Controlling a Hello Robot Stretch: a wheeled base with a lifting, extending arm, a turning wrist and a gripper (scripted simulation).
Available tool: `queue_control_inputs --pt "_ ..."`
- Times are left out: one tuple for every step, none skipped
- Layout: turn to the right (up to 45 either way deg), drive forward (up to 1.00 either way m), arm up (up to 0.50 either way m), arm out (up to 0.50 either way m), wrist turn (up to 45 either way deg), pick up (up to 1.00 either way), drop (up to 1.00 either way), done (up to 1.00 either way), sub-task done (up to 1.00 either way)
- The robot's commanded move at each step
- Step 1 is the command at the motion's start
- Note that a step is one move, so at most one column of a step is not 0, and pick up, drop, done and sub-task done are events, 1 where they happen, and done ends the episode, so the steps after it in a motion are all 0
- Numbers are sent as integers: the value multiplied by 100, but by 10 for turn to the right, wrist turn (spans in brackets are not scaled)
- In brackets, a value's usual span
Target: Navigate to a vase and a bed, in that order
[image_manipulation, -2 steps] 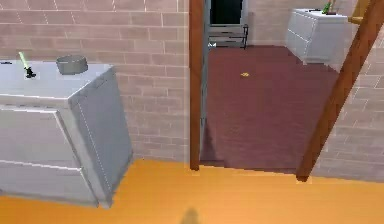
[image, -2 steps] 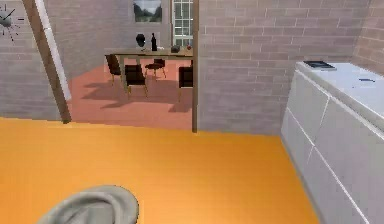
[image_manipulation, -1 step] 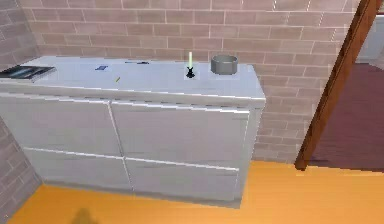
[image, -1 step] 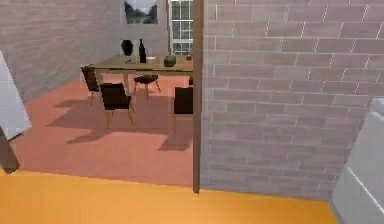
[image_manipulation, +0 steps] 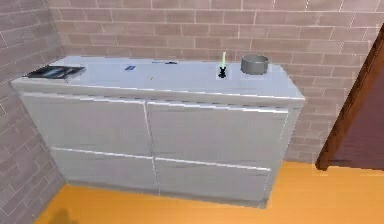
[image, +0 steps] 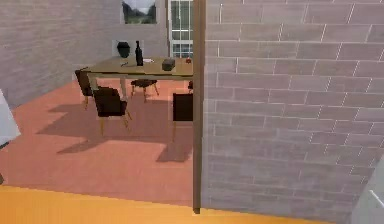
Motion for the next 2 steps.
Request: queue_control_inputs --pt "-390 0 0 0 0 0 0 0 0" --pt "0 100 0 0 0 0 0 0 0"
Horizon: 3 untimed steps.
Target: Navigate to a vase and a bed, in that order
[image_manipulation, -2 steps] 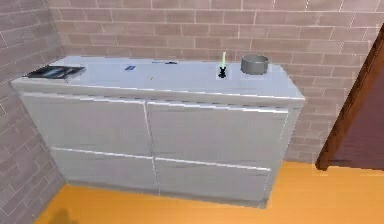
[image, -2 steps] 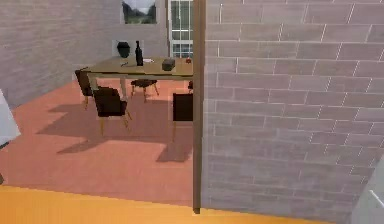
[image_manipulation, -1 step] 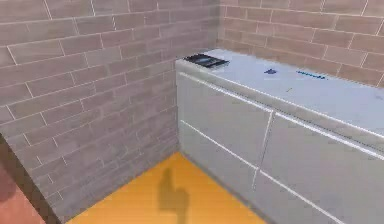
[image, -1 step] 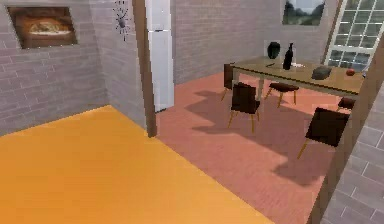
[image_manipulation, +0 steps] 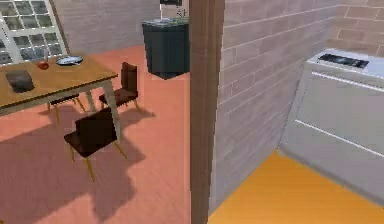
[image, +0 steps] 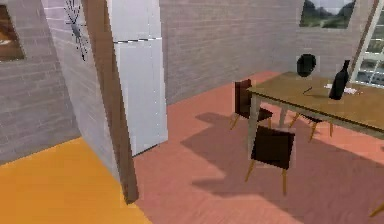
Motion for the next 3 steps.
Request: queue_control_inputs --pt "0 100 0 0 0 0 0 0 0" --pt "0 100 0 0 0 0 0 0 0" --pt "0 70 0 0 0 0 0 0 0"
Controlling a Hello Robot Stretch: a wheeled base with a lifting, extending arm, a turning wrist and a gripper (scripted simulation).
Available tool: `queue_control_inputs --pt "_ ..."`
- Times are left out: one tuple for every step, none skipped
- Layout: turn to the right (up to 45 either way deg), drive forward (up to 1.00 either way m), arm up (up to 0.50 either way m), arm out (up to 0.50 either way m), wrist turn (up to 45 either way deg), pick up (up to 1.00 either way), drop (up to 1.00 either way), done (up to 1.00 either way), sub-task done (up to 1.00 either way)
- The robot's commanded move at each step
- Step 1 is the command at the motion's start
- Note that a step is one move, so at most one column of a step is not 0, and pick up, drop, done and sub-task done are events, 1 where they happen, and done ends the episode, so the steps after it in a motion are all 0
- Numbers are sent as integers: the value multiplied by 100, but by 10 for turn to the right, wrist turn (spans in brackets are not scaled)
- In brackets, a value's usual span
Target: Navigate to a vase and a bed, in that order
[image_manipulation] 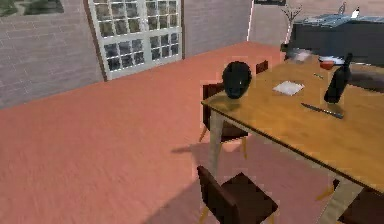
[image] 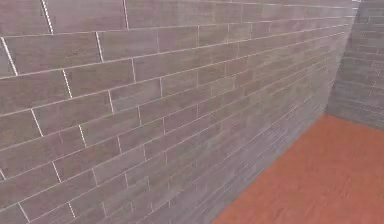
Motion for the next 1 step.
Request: queue_control_inputs --pt "450 0 0 0 0 0 0 0 0"
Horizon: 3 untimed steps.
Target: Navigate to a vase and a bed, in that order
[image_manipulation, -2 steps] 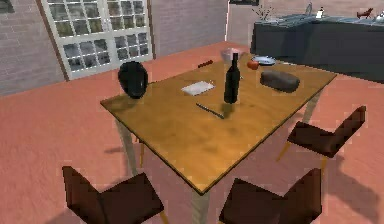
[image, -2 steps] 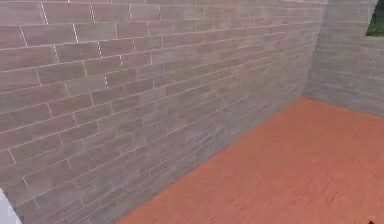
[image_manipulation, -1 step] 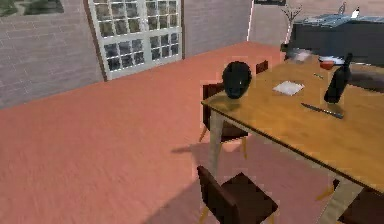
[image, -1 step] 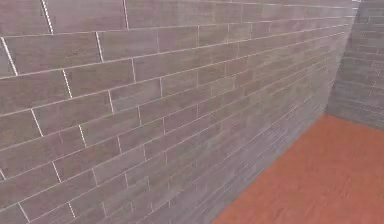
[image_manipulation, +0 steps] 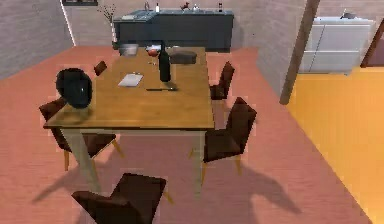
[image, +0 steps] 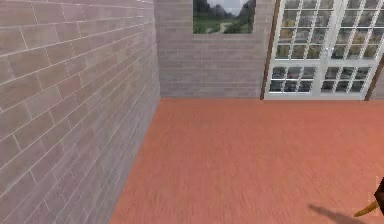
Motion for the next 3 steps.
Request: queue_control_inputs --pt "180 0 0 0 0 0 0 0 0" --pt "0 60 0 0 0 0 0 0 0" --pt "450 0 0 0 0 0 0 0 0"
